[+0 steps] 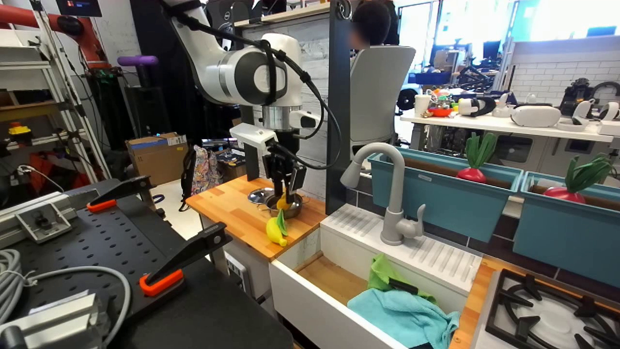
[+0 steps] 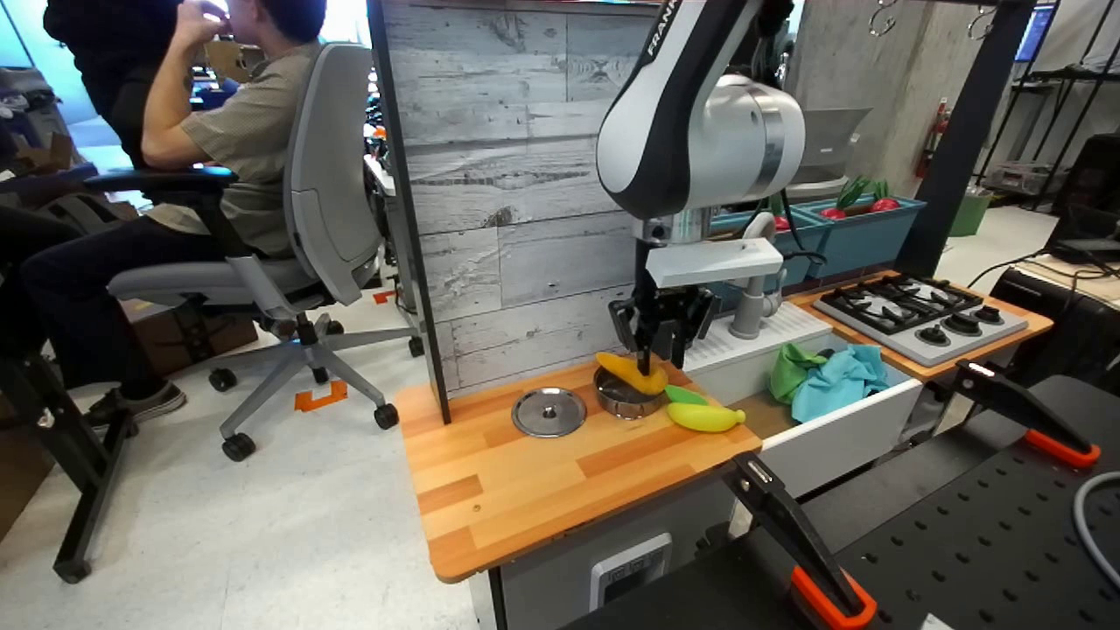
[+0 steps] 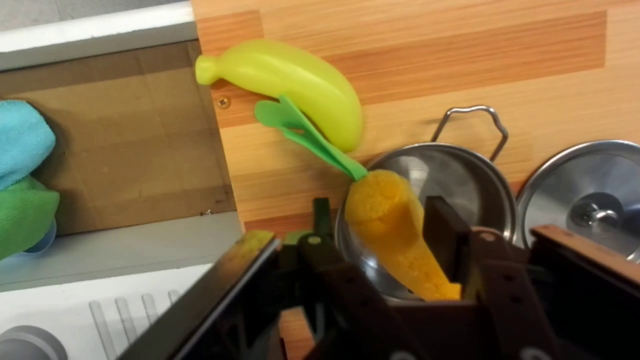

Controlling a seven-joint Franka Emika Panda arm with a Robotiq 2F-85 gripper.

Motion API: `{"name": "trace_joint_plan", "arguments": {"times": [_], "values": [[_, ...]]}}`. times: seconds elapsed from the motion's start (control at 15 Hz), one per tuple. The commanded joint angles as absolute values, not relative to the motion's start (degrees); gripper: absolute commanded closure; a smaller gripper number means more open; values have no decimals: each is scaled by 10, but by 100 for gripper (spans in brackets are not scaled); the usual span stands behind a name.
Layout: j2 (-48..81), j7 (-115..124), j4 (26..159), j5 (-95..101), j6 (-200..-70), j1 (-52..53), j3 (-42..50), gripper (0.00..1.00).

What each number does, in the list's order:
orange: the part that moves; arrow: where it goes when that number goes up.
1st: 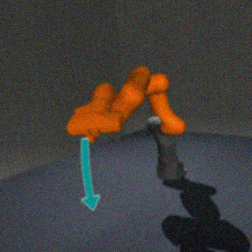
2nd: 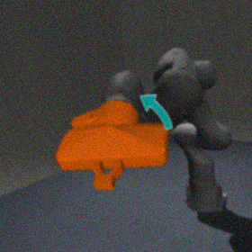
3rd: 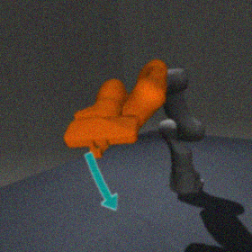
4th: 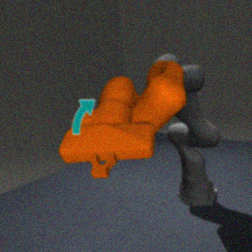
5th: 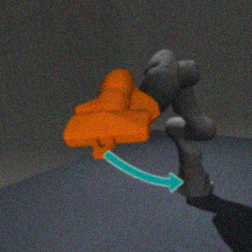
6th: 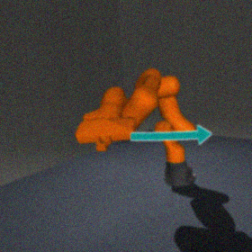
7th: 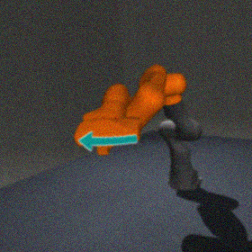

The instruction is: Remove the carrot from the silver pot and put it on the table

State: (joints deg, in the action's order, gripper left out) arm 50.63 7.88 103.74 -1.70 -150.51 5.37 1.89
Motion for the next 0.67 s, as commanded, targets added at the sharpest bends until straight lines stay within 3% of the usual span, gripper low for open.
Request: {"name": "trace_joint_plan", "arguments": {"times": [0.0, 0.2, 0.6], "values": [[525, 97, 1007, -3, -1483, 68, 34, 80], [532, 97, 994, -3, -1474, 66, 37, 100], [532, 97, 986, -2, -1459, 65, 38, 100]]}}
